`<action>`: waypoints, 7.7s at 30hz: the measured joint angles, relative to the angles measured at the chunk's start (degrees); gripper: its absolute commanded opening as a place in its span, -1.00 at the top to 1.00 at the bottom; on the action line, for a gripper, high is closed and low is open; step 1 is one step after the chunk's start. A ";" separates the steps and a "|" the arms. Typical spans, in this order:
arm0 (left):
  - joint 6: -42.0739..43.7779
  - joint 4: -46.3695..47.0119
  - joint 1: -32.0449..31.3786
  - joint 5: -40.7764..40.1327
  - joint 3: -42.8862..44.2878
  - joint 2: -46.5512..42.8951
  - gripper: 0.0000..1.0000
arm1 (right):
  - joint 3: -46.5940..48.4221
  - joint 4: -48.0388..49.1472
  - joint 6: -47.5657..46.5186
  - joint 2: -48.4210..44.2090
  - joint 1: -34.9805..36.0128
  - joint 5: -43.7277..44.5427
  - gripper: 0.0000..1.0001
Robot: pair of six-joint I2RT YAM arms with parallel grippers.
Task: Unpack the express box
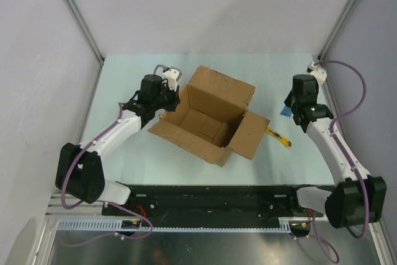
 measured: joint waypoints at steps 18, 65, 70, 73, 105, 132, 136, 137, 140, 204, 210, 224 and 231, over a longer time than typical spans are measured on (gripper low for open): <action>-0.02 -1.16 1.03 1.51 -0.02 -0.96 0.54 | -13.46 22.51 -8.81 22.36 -8.87 1.55 0.84; 0.11 -0.15 1.73 7.52 -1.20 -3.10 0.73 | -1.46 11.67 -18.23 -9.25 36.92 -22.49 -0.05; 0.90 4.00 1.66 7.37 -4.81 -8.52 0.78 | -1.42 11.63 -19.41 -6.99 40.19 -18.51 -0.09; 1.55 8.55 1.36 7.32 -9.09 -13.66 0.92 | -1.40 11.69 -19.71 -5.90 41.20 -17.29 -0.13; 11.56 27.41 -7.19 3.26 -21.31 -27.15 1.00 | 2.89 13.40 -17.49 24.94 55.08 0.26 0.00; 11.04 28.02 -7.06 5.07 -22.36 -27.45 1.00 | -2.38 33.62 -16.74 33.48 52.26 2.97 0.17; 11.04 28.11 -7.06 5.05 -22.36 -27.45 1.00 | -2.40 34.07 -16.72 33.73 52.30 3.85 0.35; 11.04 28.11 -7.06 5.03 -22.36 -27.45 1.00 | -2.40 34.14 -16.79 33.75 52.35 4.15 0.38; 11.04 28.20 -7.06 4.96 -22.36 -27.45 1.00 | -2.45 34.16 -16.79 33.75 52.33 4.98 0.52; -20.06 -5.75 6.12 -13.07 -4.37 -7.08 0.43 | -15.26 14.45 4.35 12.24 -3.02 -5.22 0.67; -19.96 -6.32 6.34 -13.05 -4.37 -8.50 0.21 | -15.21 21.29 2.64 21.92 -6.82 -8.48 0.61; -20.04 -7.30 6.97 -12.13 -1.95 -12.74 -0.37 | -9.05 19.08 1.66 24.55 -7.72 -12.02 -0.55; -19.96 -8.13 7.45 -12.24 -0.11 -18.36 -0.46 | -6.29 11.63 1.79 15.98 -7.72 -14.86 -0.68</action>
